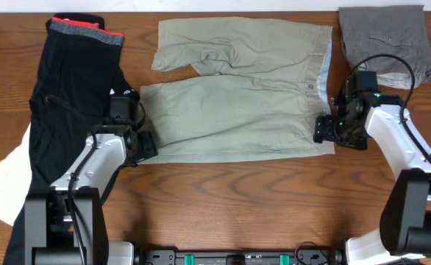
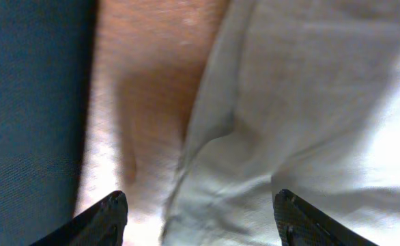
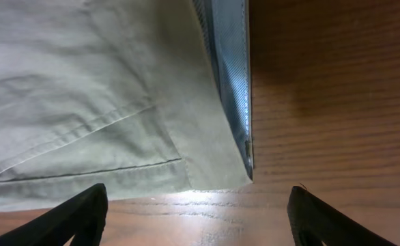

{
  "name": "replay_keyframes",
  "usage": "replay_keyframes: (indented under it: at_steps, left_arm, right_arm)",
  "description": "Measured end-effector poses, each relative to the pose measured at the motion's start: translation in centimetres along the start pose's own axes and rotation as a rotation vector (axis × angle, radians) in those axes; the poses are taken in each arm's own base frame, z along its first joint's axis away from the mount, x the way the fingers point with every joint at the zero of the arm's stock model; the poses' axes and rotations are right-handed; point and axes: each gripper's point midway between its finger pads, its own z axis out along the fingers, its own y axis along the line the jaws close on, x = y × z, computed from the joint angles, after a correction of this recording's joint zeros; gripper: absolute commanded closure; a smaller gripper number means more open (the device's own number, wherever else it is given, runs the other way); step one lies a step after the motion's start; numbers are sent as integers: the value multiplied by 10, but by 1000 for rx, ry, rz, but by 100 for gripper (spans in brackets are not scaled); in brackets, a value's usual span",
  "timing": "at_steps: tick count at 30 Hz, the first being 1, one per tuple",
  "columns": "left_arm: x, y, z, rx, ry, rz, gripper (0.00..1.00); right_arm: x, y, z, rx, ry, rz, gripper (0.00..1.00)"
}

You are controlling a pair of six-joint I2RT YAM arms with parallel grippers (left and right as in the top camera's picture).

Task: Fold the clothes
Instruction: 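Pull the bottom hem corners outward with both grippers to straighten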

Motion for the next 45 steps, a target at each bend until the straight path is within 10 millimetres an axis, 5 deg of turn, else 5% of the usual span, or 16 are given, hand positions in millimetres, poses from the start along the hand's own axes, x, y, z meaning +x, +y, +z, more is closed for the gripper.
replay_keyframes:
  at_steps: [8, 15, 29, 42, 45]
  left_arm:
    - [1, -5, 9, 50, -44, 8, 51]
    - [1, -4, 11, 51, -43, -22, 93]
    - [1, -7, 11, 65, -36, -153, 94]
    - [1, -7, 11, 66, -36, -167, 94]
    - [0, -7, 11, 67, -38, -167, 94]
  right_arm:
    - [-1, -1, 1, 7, 0, 0, 21]
    - [-2, -7, 1, 41, -7, 27, 27]
    - [-11, -14, 2, 73, -61, 325, 38]
    - [19, -9, 40, 17, -19, 509, 41]
    - [16, -8, 43, -1, -51, 528, 48]
